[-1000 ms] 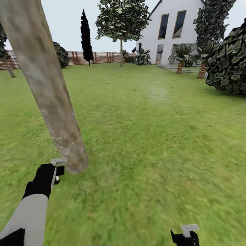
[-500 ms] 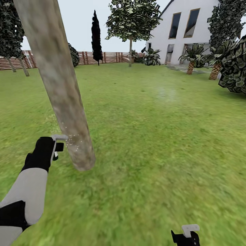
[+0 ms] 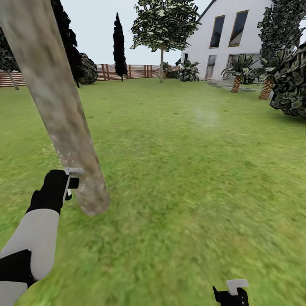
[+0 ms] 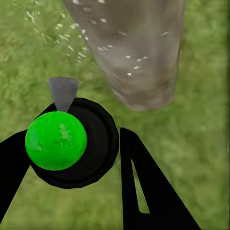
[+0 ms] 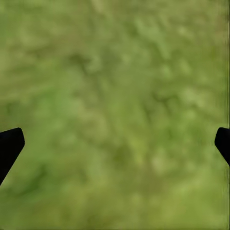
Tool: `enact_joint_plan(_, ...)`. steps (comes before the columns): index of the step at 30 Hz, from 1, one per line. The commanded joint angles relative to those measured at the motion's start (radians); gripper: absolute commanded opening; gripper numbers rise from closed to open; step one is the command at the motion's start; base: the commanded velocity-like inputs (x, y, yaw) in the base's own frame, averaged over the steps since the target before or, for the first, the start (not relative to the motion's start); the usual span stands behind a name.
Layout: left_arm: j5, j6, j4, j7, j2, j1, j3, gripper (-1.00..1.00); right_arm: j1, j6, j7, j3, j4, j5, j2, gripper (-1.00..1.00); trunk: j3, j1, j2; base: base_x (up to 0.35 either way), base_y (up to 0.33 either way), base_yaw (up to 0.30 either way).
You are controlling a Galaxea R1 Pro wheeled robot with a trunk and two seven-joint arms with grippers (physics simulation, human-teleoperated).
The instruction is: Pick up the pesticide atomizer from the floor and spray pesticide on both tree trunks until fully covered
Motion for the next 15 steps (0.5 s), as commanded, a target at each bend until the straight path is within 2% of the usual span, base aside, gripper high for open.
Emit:
enact_joint_plan(1,-0.01,0.003,-0.001,-0.009,0.001,0.001,0.004,-1.0,-0.001,-0.003,0.0,-0.009,0.001,0.009,0.0,1.0,-0.001,0.0,0.0,0.0,-0.273,0.0)
enact_joint_plan(5,-0.011,-0.002,0.004,-0.012,0.016,0.005,0.014,-1.0,-0.001,-0.003,0.0,-0.009,0.0,0.009,0.002,1.0,-0.001,0.0,0.0,0.0,-0.273,0.033)
enact_joint_plan(9,-0.014,-0.005,0.006,-0.008,0.019,0.041,0.03,-1.0,-0.001,-0.003,0.0,-0.009,0.0,0.009,0.004,1.0,-0.001,0.0,0.0,0.034,-0.27,0.251)
enact_joint_plan(11,-0.014,-0.007,0.01,-0.007,0.02,0.053,0.047,-1.0,-0.001,-0.003,0.0,-0.009,0.0,0.009,0.005,1.0,-0.001,0.0,0.0,0.193,-0.211,0.275)
enact_joint_plan(15,-0.013,-0.009,0.015,-0.005,0.015,0.056,0.05,-1.0,-0.001,-0.003,0.0,-0.009,0.0,0.009,0.005,1.0,-0.001,0.0,0.0,0.266,-0.167,0.244)
